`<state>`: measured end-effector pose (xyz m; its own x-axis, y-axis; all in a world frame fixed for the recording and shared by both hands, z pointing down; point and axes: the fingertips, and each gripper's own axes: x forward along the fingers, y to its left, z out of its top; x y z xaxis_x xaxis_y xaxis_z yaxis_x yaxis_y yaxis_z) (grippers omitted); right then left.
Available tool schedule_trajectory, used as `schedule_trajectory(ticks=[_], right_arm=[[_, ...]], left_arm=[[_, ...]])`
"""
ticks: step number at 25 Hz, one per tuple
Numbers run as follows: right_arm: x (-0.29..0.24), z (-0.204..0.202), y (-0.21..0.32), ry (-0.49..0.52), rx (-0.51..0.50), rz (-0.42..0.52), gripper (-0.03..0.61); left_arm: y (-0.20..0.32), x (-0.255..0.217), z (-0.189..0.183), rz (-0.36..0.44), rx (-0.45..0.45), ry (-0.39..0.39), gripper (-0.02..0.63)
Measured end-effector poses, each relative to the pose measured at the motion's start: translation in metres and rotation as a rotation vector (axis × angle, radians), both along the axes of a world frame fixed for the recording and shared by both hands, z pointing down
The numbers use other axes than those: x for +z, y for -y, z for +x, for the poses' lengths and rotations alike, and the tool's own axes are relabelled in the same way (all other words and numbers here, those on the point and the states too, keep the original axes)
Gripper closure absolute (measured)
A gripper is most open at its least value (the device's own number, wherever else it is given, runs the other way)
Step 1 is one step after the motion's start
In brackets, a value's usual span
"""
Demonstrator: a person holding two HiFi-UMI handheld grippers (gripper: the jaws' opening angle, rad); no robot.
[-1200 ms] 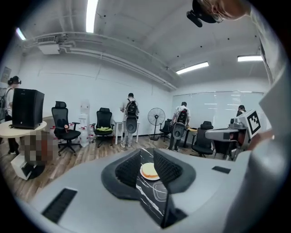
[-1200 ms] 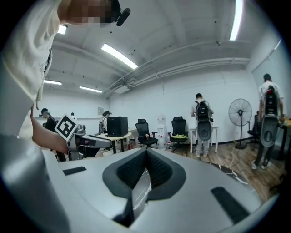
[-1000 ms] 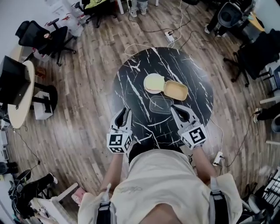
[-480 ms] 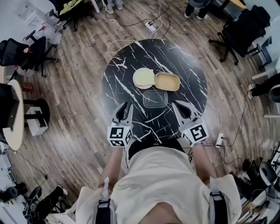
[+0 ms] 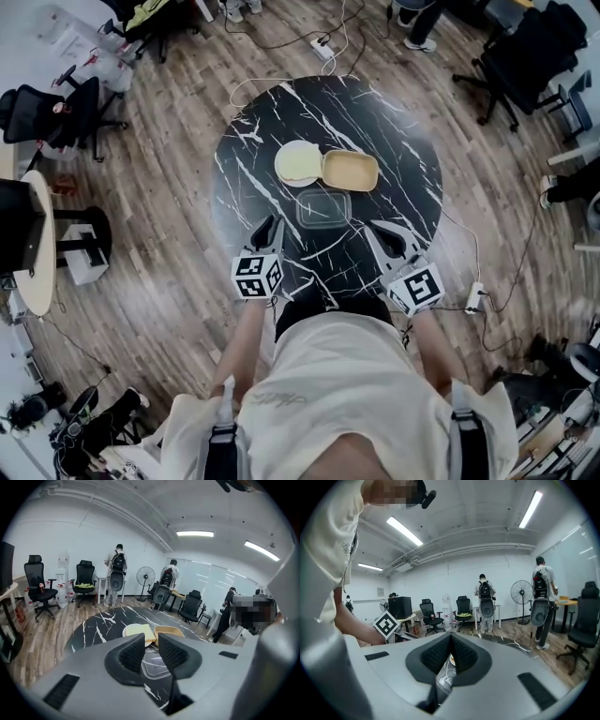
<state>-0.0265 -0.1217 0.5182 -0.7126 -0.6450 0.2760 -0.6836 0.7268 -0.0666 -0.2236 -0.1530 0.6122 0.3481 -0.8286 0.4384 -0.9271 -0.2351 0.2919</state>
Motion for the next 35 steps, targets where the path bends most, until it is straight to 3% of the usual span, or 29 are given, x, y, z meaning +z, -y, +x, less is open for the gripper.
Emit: schedule_trajectory(ticks=[16,27,35], right_arm=[[0.054,0.039,0.022,-0.035,-0.023,-0.121,0.572],[0.064,0.044,0.045,-0.053,-0.050,-0.150,0.572],[0.070,0.043,0.052,-0.056,-0.046,-0.177,0.572]], left_arm=[[0.023,0.126,0.016,-0.244,-0.001,0.097,0.509],[0.028,0.175,0.018,-0.372,-0.007,0.093,0.509],[0.034,0.190,0.017,-0.412,-0.007,0.111,0.509]])
